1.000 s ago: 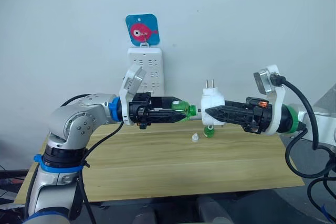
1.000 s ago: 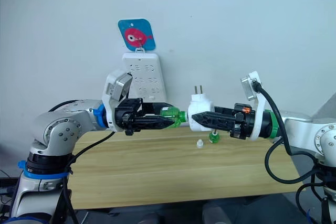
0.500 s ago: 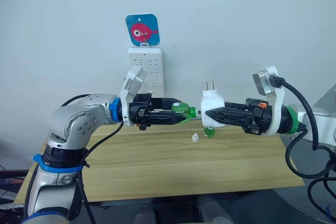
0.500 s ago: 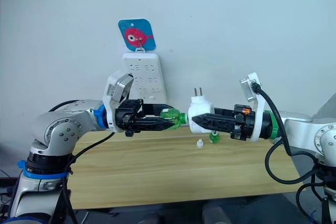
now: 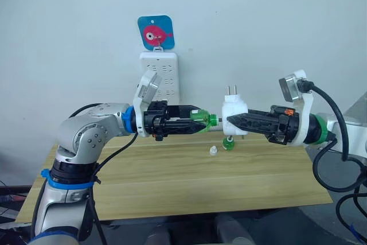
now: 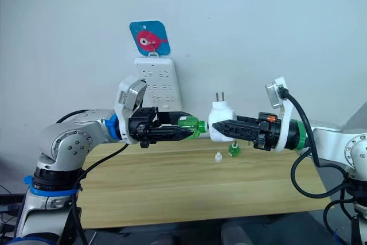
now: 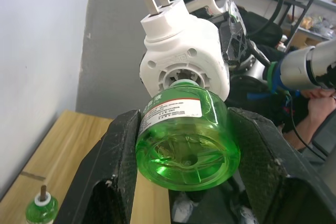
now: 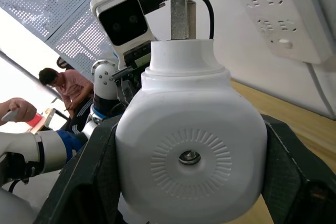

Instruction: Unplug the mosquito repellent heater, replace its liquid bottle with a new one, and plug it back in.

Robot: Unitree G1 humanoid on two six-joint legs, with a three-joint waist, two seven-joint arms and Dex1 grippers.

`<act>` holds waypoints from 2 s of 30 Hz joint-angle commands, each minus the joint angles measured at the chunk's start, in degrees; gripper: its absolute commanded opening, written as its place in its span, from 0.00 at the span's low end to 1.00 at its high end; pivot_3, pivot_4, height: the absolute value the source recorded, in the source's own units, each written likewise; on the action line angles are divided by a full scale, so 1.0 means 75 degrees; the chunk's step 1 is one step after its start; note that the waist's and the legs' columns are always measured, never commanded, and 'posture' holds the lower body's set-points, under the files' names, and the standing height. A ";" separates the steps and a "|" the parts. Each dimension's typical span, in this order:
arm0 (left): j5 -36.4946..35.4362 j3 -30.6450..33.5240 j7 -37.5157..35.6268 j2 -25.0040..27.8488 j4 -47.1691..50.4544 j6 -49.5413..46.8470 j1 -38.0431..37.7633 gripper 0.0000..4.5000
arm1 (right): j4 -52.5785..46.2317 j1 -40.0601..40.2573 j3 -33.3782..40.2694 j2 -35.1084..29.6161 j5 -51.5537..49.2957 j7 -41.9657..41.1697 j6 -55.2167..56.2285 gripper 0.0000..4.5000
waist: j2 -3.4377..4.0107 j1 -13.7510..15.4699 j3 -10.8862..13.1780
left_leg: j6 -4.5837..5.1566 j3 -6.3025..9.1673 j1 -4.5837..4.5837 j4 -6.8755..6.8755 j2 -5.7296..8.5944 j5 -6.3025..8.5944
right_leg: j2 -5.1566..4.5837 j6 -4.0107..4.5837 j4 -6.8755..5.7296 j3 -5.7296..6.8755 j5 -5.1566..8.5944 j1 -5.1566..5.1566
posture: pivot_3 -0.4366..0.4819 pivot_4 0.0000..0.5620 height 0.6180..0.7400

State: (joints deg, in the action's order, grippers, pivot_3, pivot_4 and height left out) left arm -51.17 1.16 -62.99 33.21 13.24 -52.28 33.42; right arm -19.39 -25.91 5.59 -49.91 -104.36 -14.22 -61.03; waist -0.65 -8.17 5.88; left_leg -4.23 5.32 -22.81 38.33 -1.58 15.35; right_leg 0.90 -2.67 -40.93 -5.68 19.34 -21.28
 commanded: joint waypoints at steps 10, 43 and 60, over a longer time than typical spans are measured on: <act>-0.0250 -0.0057 -0.0082 -0.0196 0.0358 0.0050 0.0166 0.51 | -0.0793 -0.0332 -0.0489 0.0577 0.0272 0.0108 0.0103 0.66 | 0.0000 0.0005 0.0000 | 0.0000 0.0002 0.0000 0.0004 0.0000 0.0000 | 0.0001 0.0000 -0.0004 0.0001 0.0000 0.0000 | 0.35 0.03 1.00; -0.0561 0.0297 -0.0466 0.0002 0.0323 -0.0703 0.0105 0.51 | -0.0632 -0.0949 -0.0320 0.0934 0.2314 -0.2190 -0.0664 0.66 | 0.0001 0.0001 -0.0001 | 0.0000 0.0014 -0.0001 0.0014 0.0000 0.0000 | 0.0000 0.0002 -0.0008 0.0009 -0.0001 0.0004 | 0.34 0.03 1.00; -0.0281 0.0276 -0.0373 0.0095 0.0200 -0.0406 -0.0087 0.51 | -0.0207 -0.0835 0.0379 0.0389 0.1828 -0.2302 -0.0953 0.66 | 0.0001 0.0005 -0.0001 | 0.0001 0.0012 0.0000 0.0013 0.0001 0.0000 | 0.0001 0.0002 -0.0008 0.0009 -0.0001 0.0004 | 0.35 0.04 1.00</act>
State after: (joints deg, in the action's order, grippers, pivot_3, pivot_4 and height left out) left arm -52.86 3.22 -66.28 34.11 13.29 -56.73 32.16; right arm -19.88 -31.99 6.89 -46.79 -87.91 -31.14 -68.65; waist -0.65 -8.13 5.87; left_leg -4.23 5.41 -22.81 38.43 -1.57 15.35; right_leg 0.91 -2.65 -40.99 -5.61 19.33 -21.25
